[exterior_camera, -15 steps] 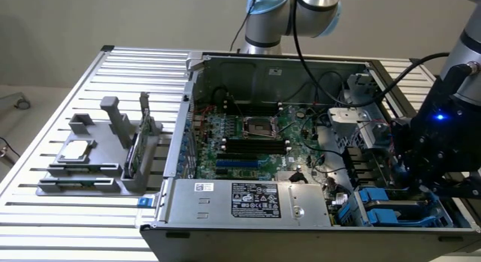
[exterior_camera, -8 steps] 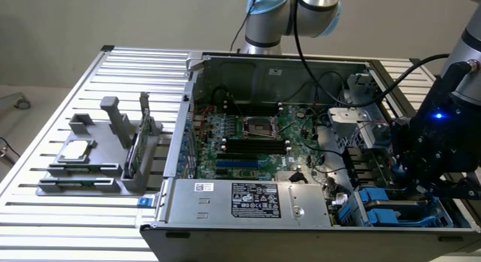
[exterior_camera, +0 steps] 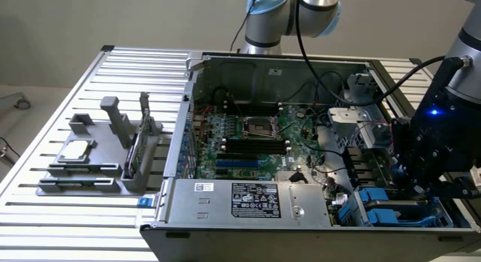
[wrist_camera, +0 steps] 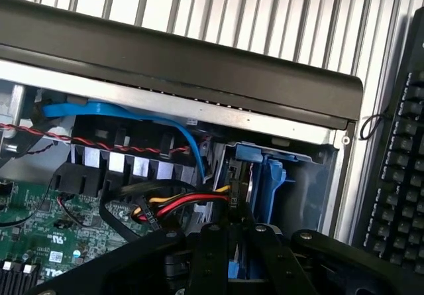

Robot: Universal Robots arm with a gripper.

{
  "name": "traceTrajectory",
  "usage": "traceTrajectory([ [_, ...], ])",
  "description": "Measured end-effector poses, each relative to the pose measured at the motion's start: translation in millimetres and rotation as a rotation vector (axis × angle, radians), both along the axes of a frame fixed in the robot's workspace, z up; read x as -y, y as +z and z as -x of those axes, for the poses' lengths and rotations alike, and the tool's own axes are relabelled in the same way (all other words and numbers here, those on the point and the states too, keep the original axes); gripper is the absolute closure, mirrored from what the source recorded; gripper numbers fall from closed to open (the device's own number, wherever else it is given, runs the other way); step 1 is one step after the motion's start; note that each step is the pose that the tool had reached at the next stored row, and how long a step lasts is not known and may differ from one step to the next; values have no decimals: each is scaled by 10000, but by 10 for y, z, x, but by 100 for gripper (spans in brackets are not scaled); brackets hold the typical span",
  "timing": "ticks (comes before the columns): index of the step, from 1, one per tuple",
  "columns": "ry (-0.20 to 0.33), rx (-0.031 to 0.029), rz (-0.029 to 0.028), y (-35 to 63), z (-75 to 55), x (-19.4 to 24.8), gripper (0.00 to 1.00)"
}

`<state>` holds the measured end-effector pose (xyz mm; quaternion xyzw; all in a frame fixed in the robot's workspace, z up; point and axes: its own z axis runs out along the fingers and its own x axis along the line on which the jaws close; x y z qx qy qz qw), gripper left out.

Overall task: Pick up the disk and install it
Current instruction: 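Insert the first disk wire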

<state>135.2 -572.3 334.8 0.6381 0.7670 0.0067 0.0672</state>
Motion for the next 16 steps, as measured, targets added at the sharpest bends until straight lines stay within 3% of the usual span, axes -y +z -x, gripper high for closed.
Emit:
traceTrajectory([
  [4, -26, 0, -2, -17, -4, -29, 82],
  [16, -158, 0, 34, -28, -31, -29, 82],
])
